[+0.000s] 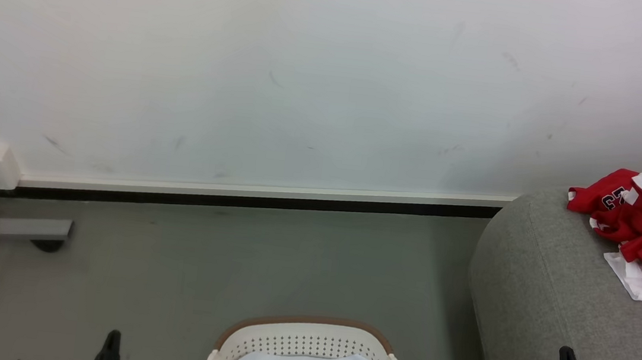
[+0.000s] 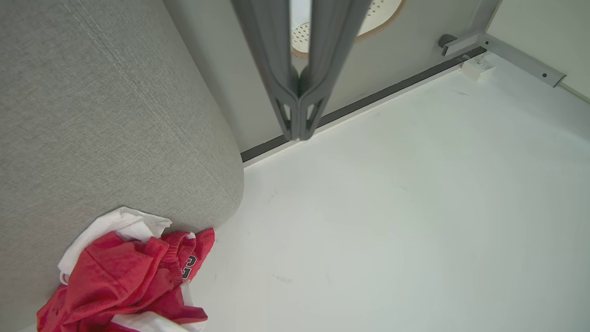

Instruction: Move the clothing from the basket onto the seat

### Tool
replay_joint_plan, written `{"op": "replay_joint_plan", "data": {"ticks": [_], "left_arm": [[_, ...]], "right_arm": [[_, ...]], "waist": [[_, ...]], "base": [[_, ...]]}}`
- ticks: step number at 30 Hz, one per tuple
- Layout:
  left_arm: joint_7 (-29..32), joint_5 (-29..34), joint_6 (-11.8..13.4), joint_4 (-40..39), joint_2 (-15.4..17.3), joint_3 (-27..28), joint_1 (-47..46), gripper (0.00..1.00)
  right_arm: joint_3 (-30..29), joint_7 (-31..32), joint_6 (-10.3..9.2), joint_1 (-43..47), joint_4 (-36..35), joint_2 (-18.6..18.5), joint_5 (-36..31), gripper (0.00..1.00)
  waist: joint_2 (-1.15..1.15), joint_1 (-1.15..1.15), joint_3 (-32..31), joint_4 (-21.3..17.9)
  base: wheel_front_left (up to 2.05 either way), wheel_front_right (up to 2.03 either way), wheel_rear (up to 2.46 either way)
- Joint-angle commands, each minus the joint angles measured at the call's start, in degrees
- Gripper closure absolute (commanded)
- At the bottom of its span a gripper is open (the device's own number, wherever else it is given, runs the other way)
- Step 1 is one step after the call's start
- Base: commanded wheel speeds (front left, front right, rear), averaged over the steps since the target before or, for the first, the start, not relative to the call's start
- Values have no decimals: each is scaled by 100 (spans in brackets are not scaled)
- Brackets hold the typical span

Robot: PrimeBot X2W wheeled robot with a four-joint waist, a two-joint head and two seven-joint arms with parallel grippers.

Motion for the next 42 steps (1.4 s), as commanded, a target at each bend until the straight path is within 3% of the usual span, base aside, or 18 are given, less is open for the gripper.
{"op": "replay_joint_plan", "data": {"ticks": [1, 42], "left_arm": [[38, -197, -40, -101, 19, 43, -155, 100], [784, -2828, -196, -371, -82, 301, -437, 100]], "right_arm": [[-43, 31, -3, -160, -115, -29, 211, 100], [-480, 779, -8, -273, -447, 54, 3088, 100]], "waist": [[0, 0, 3, 3], [0, 0, 125, 124]], "base": [[0, 0, 0], [0, 0, 0]]}}
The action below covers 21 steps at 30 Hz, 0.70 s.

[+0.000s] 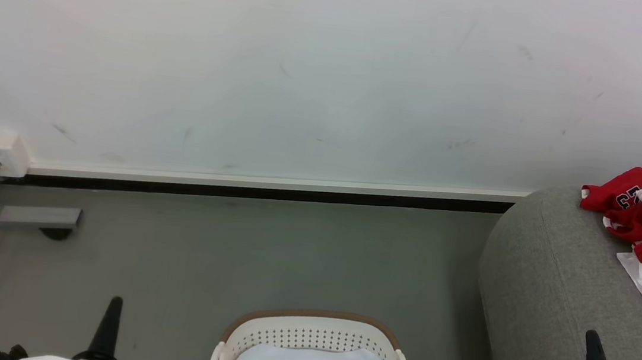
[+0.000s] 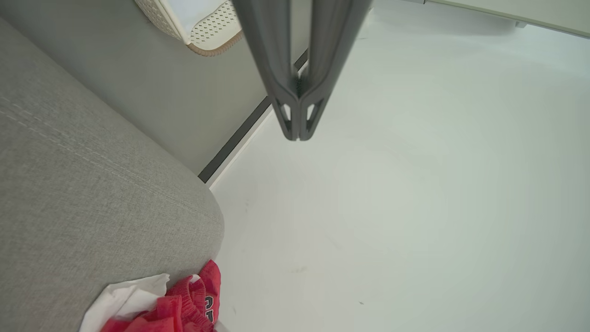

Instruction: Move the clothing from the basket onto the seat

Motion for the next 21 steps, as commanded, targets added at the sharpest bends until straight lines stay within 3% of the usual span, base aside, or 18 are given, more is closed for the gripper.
{"op": "replay_joint_plan", "data": {"ticks": [1, 21], "left_arm": [[45, -142, -26, -59, 3, 41, -108, 100], [309, -1112, -87, -162, -32, 132, -211, 100]], "right_arm": [[-56, 40, -7, -117, -82, -1, 181, 100], [-212, 302, -8, -155, -200, 32, 1224, 100]], "waist": [[0, -1, 5, 5], [0, -1, 64, 64]], "base": [[0, 0, 0], [0, 0, 0]]}}
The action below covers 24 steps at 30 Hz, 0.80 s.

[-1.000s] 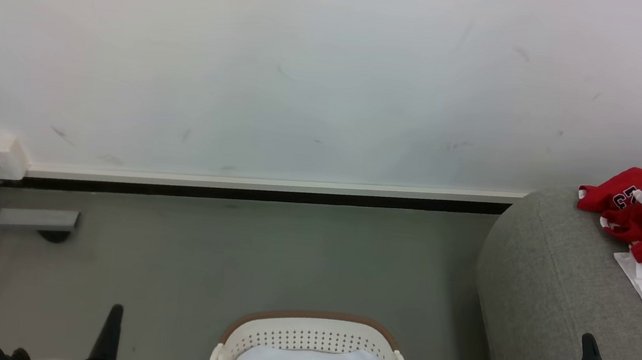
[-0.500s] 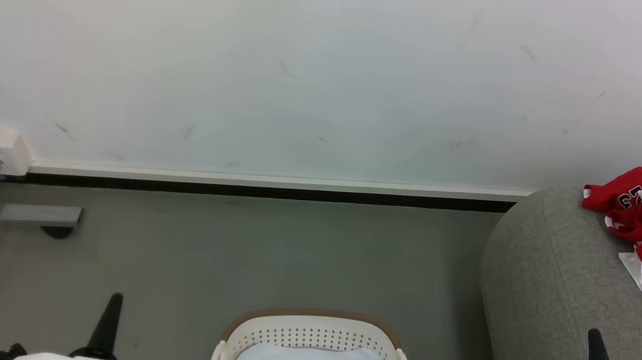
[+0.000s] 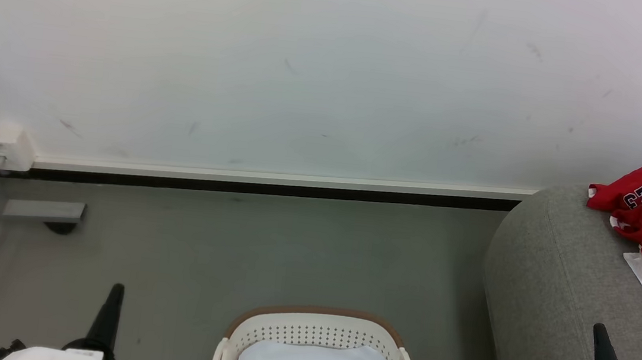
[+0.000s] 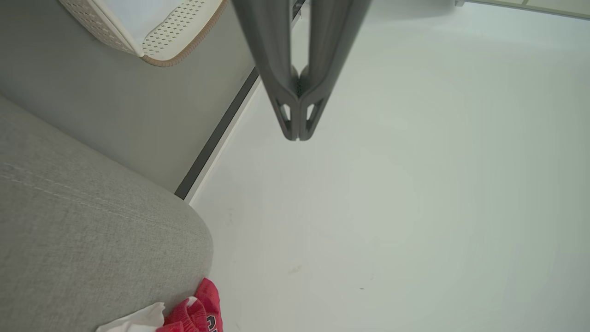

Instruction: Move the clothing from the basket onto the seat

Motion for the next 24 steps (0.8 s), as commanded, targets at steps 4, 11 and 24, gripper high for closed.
{"op": "replay_joint_plan", "data": {"ticks": [4, 11, 24], "left_arm": [[84, -293, -46, -77, 4, 45, -113, 100], [166, -577, -64, -99, -6, 76, -143, 100], [288, -1060, -90, -143, -24, 114, -183, 100]], "right_arm": [[-71, 69, -9, -105, -84, 13, 301, 100], [-113, 157, -9, -109, -116, 22, 609, 100], [-189, 282, -11, -128, -176, 37, 1123, 100]], "waist": [[0, 0, 14, 14], [0, 0, 35, 35], [0, -1, 70, 70]], "base": [[0, 0, 0], [0, 0, 0], [0, 0, 0]]}}
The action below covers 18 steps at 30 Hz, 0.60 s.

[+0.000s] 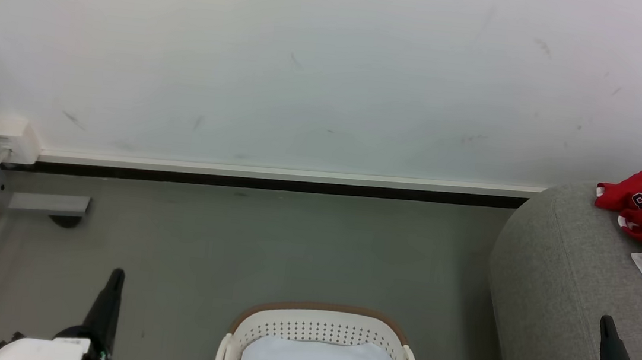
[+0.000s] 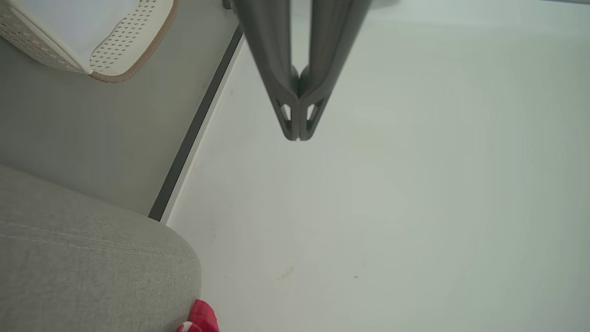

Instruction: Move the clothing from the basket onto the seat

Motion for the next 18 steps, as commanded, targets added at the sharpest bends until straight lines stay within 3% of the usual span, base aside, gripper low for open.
{"op": "replay_joint_plan", "data": {"ticks": [1, 18], "left_arm": [[31, -144, -37, -23, 13, 24, -63, 100], [124, -465, -59, -58, -2, 50, -95, 100]], "right_arm": [[-31, 34, -11, -66, -50, 11, 103, 100], [-85, 125, -12, -82, -86, 17, 442, 100]], "waist": [[0, 0, 3, 3], [0, 0, 31, 31]], "base": [[0, 0, 0], [0, 0, 0]]}}
